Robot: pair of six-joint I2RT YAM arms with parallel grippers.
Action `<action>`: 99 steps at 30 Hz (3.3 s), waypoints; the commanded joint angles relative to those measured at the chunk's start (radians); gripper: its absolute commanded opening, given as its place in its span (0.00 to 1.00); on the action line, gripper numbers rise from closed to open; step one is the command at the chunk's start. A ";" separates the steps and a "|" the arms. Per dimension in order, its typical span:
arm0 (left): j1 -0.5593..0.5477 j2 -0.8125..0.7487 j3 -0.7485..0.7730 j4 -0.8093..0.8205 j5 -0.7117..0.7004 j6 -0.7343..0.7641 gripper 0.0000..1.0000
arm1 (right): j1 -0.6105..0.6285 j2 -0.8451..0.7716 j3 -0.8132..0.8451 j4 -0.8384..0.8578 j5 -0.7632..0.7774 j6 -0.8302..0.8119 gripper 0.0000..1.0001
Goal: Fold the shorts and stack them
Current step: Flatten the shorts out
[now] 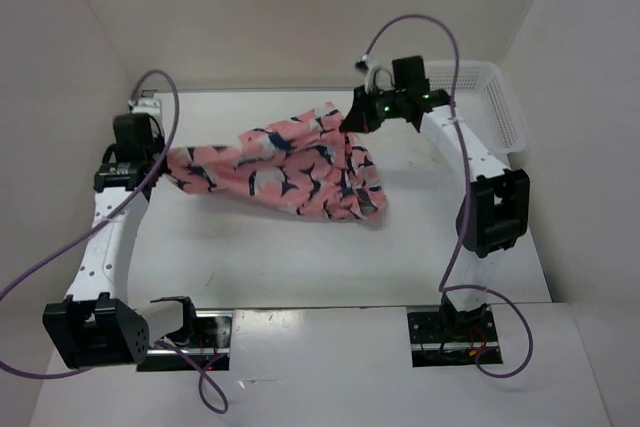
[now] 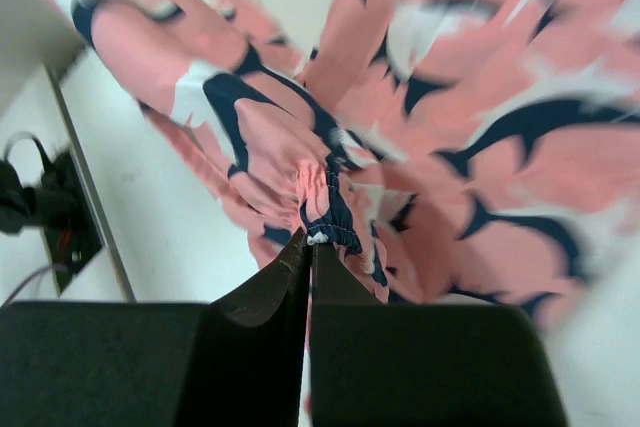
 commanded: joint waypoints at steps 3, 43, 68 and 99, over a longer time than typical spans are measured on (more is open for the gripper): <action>0.031 -0.016 0.359 0.064 -0.023 0.002 0.00 | -0.066 -0.242 0.268 -0.062 -0.137 -0.011 0.00; -0.113 0.538 0.696 0.147 0.073 0.002 0.00 | -0.294 -0.091 0.059 0.309 -0.058 0.484 0.00; -0.472 0.553 0.219 -0.244 0.211 0.002 0.75 | -0.155 -0.245 -0.322 0.041 0.714 0.134 0.35; -0.472 0.712 0.116 -0.072 0.313 0.002 0.28 | -0.092 0.015 -0.408 0.141 0.591 0.068 0.59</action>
